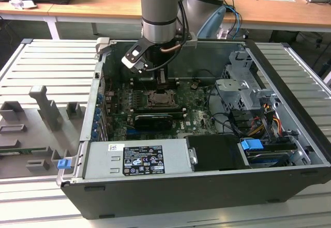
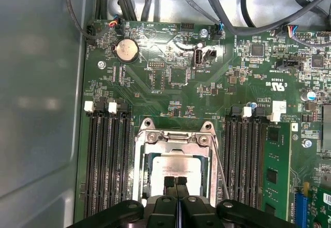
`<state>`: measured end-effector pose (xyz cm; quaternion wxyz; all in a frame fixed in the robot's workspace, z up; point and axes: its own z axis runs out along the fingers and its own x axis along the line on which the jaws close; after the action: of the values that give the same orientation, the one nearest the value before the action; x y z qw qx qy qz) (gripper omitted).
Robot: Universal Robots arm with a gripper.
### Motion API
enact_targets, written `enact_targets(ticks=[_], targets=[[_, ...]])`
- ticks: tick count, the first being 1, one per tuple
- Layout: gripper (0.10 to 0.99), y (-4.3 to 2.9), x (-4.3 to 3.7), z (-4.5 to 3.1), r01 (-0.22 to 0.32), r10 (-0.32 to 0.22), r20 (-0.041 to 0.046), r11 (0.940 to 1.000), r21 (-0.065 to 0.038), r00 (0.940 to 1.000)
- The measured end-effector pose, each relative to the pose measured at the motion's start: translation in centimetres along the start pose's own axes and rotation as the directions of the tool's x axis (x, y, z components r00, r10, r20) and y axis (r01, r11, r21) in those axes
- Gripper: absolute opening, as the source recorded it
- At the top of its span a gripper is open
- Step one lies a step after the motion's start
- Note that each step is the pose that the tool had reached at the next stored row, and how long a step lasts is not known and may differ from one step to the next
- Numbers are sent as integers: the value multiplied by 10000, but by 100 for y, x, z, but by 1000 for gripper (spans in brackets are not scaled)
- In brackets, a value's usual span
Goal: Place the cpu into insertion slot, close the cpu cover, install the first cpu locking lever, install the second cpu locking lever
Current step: 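Install the first cpu locking lever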
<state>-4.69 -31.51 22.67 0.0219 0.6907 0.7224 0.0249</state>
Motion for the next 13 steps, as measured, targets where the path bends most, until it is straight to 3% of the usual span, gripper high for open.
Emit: enact_targets(ticks=[13], targets=[[106, 2, 0, -39, 0, 0, 1, 10000, 1, 10000]])
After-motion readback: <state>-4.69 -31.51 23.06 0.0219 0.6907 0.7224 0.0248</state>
